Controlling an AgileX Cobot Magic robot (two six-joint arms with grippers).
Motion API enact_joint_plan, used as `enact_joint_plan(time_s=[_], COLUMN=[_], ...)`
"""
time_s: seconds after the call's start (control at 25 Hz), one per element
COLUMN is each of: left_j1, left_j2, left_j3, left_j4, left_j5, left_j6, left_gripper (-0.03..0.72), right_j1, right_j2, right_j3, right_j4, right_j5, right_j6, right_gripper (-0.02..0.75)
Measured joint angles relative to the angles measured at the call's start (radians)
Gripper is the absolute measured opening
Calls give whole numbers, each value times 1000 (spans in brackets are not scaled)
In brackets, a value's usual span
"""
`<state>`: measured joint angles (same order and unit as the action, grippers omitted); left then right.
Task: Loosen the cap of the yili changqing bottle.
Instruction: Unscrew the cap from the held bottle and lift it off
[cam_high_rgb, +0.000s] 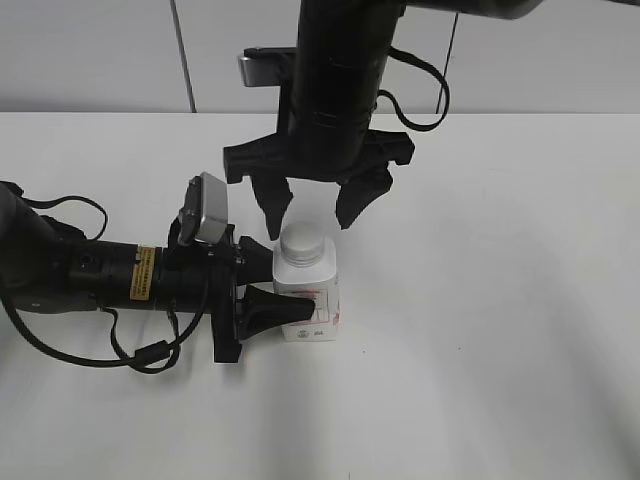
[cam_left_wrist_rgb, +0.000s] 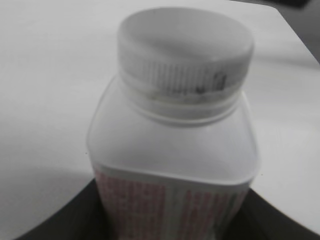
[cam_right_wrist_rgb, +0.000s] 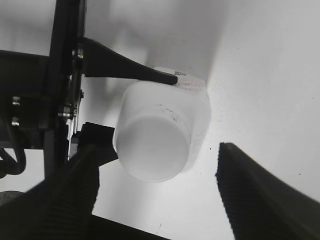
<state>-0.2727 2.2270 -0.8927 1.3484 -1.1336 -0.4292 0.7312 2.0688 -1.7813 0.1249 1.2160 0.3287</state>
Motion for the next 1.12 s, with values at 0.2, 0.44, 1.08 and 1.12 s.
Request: enact_joint_plan(time_s=[0.2, 0.44, 1.08, 1.12], left_j1=[0, 0, -1, -1], left_j2=[0, 0, 0, 0], left_j3=[0, 0, -1, -1], left_j4=[0, 0, -3, -3], left_j5=[0, 0, 2, 2], left_j6=[0, 0, 0, 0], left_gripper=[365, 365, 364, 364], right_j1=[0, 0, 2, 2], right_j2=[13, 21, 49, 49], right_j3=[0, 0, 0, 0], right_j4=[-8, -15, -5, -5], right_j5=[1, 1, -5, -5], right_j6=[1, 2, -4, -13], right_gripper=[575, 575, 389, 389])
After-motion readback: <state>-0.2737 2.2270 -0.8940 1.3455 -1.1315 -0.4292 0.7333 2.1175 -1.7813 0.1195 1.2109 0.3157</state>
